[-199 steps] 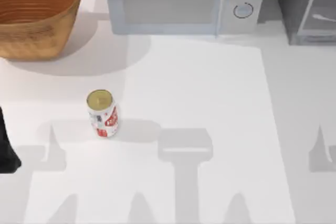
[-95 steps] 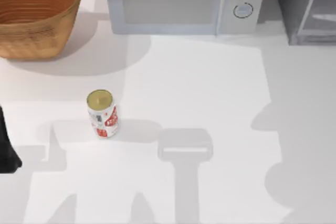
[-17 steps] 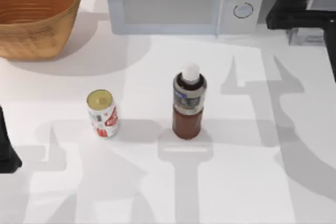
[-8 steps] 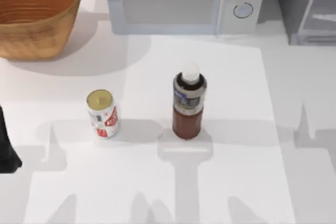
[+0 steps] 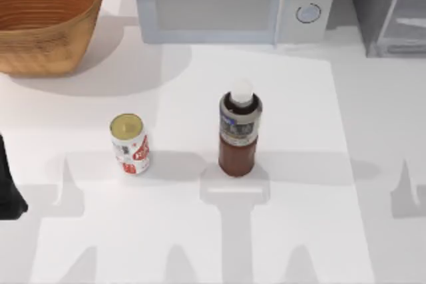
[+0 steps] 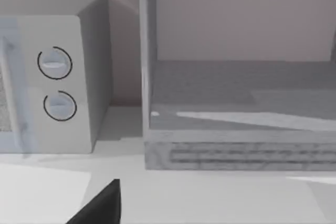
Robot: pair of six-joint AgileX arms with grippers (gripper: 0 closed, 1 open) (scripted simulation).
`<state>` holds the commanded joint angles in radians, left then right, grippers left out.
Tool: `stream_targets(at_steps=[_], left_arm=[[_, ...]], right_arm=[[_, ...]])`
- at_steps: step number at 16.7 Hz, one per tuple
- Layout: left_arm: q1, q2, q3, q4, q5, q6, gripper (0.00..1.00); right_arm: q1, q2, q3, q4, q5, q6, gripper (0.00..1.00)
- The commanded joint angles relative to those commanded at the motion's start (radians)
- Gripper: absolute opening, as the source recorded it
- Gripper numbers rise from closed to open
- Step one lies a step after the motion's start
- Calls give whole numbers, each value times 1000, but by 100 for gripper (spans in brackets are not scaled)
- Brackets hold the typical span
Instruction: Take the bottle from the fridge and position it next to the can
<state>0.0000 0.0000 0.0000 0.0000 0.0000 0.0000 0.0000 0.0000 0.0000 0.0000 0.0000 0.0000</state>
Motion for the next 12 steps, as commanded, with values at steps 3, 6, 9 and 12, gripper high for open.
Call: stream_targets(at_steps=[3, 6, 9, 12], left_arm=[[0, 0, 0, 0, 0, 0, 100], [0, 0, 0, 0, 0, 0, 100], [0, 0, 0, 0, 0, 0, 100], [0, 0, 0, 0, 0, 0, 100]], right_arm=[[3, 4, 2, 2, 2, 0, 100], [1, -24, 25, -32, 3, -1, 100], [-1, -113, 99, -161, 5, -3, 100], [-1, -236, 200, -380, 4, -5, 100]])
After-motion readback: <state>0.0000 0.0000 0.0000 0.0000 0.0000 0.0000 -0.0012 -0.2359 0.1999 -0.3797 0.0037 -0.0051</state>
